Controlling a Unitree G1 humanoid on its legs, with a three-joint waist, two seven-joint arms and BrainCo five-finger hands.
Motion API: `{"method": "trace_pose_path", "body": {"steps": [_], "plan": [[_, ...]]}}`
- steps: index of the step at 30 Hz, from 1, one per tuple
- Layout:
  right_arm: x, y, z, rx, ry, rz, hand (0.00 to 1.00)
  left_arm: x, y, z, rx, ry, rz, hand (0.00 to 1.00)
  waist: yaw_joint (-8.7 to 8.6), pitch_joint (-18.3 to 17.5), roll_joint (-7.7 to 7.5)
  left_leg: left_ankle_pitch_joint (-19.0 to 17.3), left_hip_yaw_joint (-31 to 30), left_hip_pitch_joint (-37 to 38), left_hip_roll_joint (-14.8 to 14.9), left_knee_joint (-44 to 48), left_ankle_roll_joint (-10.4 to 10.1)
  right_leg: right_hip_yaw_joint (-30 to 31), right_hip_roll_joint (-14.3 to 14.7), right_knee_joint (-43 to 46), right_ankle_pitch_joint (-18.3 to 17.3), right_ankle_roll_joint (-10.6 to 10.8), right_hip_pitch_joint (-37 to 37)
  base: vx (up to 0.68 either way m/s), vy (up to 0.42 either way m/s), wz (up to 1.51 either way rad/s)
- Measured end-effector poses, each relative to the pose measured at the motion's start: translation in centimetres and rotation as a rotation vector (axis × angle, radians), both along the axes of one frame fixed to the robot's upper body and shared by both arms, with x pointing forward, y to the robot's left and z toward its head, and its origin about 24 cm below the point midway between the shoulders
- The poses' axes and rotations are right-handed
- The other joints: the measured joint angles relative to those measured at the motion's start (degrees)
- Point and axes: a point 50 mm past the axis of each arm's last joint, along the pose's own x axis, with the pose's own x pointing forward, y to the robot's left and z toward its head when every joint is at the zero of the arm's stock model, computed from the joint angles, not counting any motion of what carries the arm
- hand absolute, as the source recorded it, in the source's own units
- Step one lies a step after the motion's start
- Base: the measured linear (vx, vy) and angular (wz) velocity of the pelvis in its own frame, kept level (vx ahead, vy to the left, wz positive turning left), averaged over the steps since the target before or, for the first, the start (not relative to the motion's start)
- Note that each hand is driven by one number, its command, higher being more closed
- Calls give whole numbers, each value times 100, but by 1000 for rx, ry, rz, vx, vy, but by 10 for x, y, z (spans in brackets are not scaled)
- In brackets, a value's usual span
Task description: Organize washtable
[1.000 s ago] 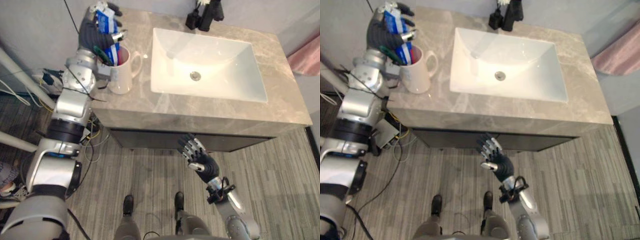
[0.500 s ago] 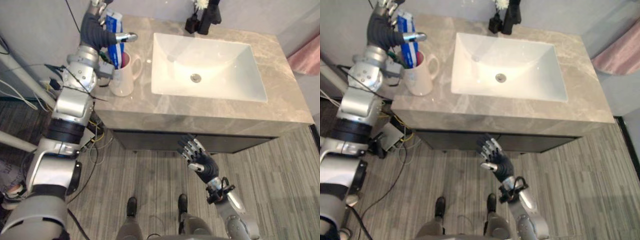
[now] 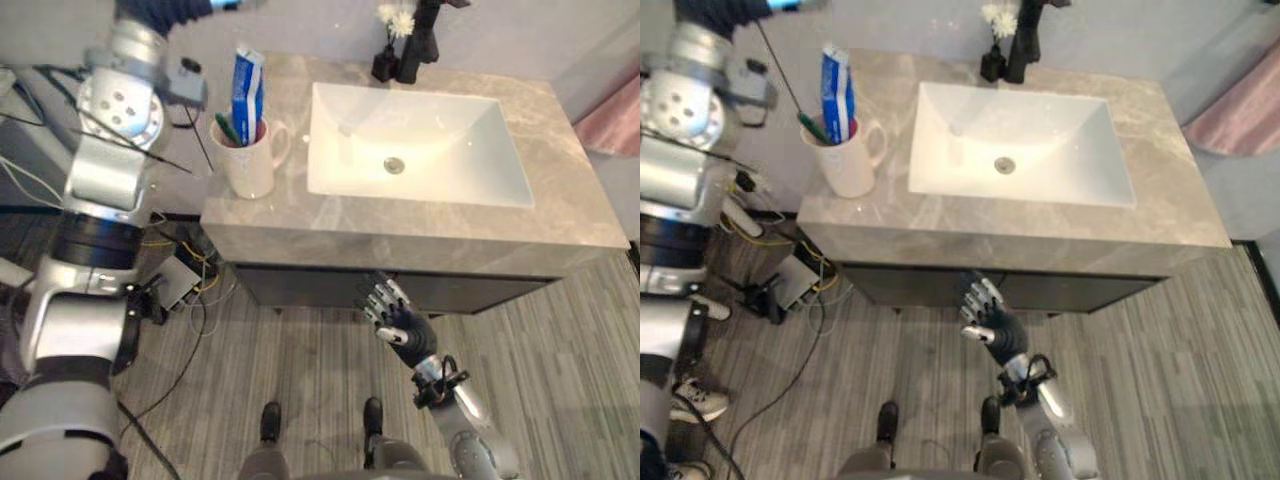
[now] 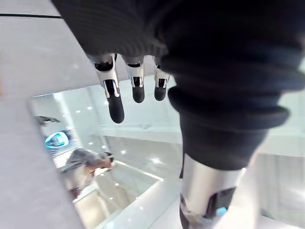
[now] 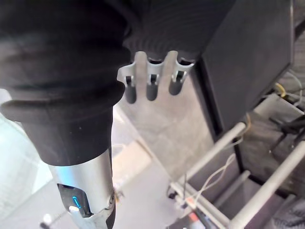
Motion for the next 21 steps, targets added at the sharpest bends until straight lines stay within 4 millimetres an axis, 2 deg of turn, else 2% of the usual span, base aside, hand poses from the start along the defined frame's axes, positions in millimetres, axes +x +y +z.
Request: {"method": "trace_pose_path", "body": {"steps": [5,7,10,11,12,14,16,19,21], "plan": [[0,0,0,4,-7,12,0,-30,-11,6,35,-149,-62,0,8,-228,184,3,-69,98,-3,-26,2,-94,-7,39,-66,-1,126,-18,-5,8],[-1,-1,-3,3,5,8,0,-44,-10,-5,46,-184,-81,0,4,-271,233,3,-71,170,7,-46,2,-96,-4,90,-129,-31,162,0,0,0],[-2,-4,-4,9,13,-16,0,-60,-1,-40,53,-151,-82,0,26,-352,296,18,-94,199,19,-144,1,-130,1,88,-157,-37,164,-20,-12,5],[-2,-8,-5,8,17,-34,0,-63,4,-59,44,-98,-79,100,48,-360,291,18,-97,199,20,-145,1,-134,1,86,-157,-37,166,0,0,0],[-3,-9,-6,25,24,-52,0,-64,9,-81,37,-17,-77,100,59,-388,273,18,-100,196,20,-146,1,-137,0,80,-157,-37,165,0,0,0],[-4,-14,-7,36,32,-76,0,-64,13,-108,42,101,-77,100,97,-419,239,18,-106,194,20,-146,0,-139,1,78,-158,-34,165,0,0,0],[-5,-18,-8,50,43,-115,0,-71,18,-150,12,288,-99,100,129,-447,200,18,-106,194,18,-146,1,-140,-1,79,-151,-23,165,0,0,0],[-6,-24,-10,46,58,-154,0,-79,20,-181,-66,438,-142,100,198,-451,193,17,-113,192,19,-146,0,-157,-1,79,-153,-10,171,3,-4,1],[-7,-27,-12,42,67,-171,0,-83,23,-195,-112,508,-157,100,233,-452,194,17,-127,187,22,-147,0,-169,3,79,-161,-5,175,-7,-14,4]]}}
